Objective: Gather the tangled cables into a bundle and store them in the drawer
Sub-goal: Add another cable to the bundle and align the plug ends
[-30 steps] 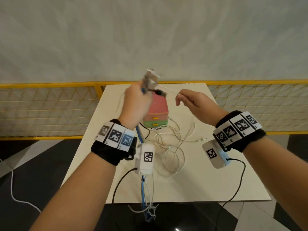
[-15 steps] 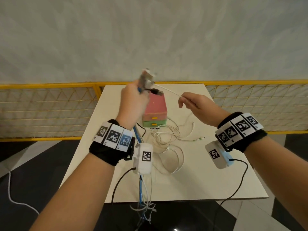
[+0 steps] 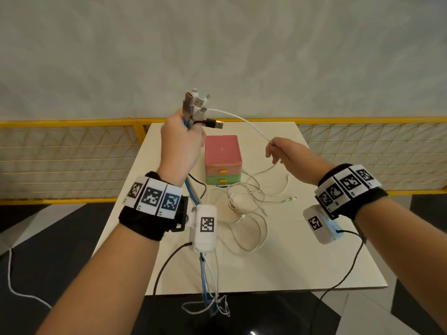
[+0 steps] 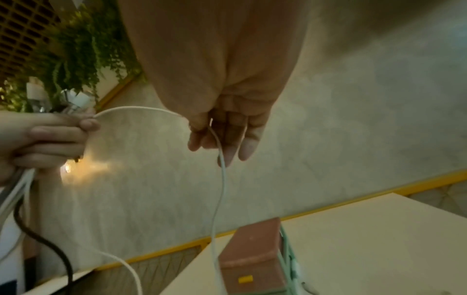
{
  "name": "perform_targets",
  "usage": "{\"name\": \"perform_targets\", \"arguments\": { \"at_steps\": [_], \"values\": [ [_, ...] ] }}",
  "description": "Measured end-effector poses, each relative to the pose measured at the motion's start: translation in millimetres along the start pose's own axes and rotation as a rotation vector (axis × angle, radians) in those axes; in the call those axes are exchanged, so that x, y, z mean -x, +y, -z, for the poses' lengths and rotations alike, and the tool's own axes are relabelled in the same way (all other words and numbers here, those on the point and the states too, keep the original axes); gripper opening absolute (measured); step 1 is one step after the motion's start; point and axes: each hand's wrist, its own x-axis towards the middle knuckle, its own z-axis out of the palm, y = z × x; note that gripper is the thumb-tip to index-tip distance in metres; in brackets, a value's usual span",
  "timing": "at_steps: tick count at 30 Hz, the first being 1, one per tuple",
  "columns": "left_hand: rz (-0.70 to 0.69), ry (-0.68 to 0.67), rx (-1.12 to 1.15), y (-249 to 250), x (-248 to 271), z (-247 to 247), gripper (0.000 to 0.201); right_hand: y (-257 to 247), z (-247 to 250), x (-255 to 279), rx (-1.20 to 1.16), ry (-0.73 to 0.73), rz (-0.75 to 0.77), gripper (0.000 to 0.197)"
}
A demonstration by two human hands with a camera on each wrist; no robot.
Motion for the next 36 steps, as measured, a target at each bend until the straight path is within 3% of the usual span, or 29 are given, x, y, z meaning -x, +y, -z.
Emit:
{"name": "perform_targets", "arguments": {
  "at_steps": [4, 8, 10, 12, 14, 15, 18, 20, 22, 24, 29, 31, 34, 36],
  "values": [
    [0.028, -0.053, 0.018, -6, 2, 2, 0.028, -10, 2, 7, -0.109, -0.011, -0.025, 0.029],
    [0.02, -0.047, 0.103, -7, 6, 1, 0.032, -48, 16, 18, -0.352, 0.001, -0.042, 0.015],
    [0.011, -0.019, 0.136, -7, 7, 0, 0.024, -67, 22, 32, -0.427, -0.114, -0.071, 0.011],
    [0.02, -0.041, 0.152, -6, 9, 1, 0.021, -82, 23, 49, -0.38, -0.349, -0.082, 0.012],
    [0.044, -0.144, 0.129, -4, 12, 2, 0.031, -90, 21, 62, -0.252, -0.559, -0.029, 0.019],
    [0.047, -0.204, 0.118, -1, 15, 1, 0.033, -91, 20, 66, -0.197, -0.596, 0.004, 0.023],
    [0.032, -0.376, 0.168, 15, 26, 1, 0.055, -87, 20, 65, -0.071, -0.406, 0.092, 0.028],
    [-0.05, -0.52, 0.223, 26, 34, 0, 0.061, -83, 18, 60, -0.044, -0.196, 0.141, 0.024],
    [-0.156, -0.64, 0.184, 32, 41, -2, 0.062, -82, 14, 55, -0.142, -0.101, 0.137, 0.022],
    [-0.168, -0.701, 0.151, 35, 45, -7, 0.061, -86, 7, 53, -0.293, -0.138, 0.14, 0.021],
    [-0.041, -0.836, 0.104, 37, 56, -14, 0.057, -93, -16, 52, -0.728, -0.25, 0.138, 0.013],
    [0.004, -0.845, 0.091, 32, 58, -16, 0.05, -92, -27, 54, -0.901, -0.265, 0.074, 0.014],
    [0.005, -0.713, 0.254, 26, 56, -21, 0.02, -92, -39, 56, -0.961, -0.24, -0.007, 0.016],
    [0.048, -0.591, 0.449, 24, 53, -22, 0.025, -90, -40, 56, -0.972, -0.24, -0.048, 0.018]
  ]
}}
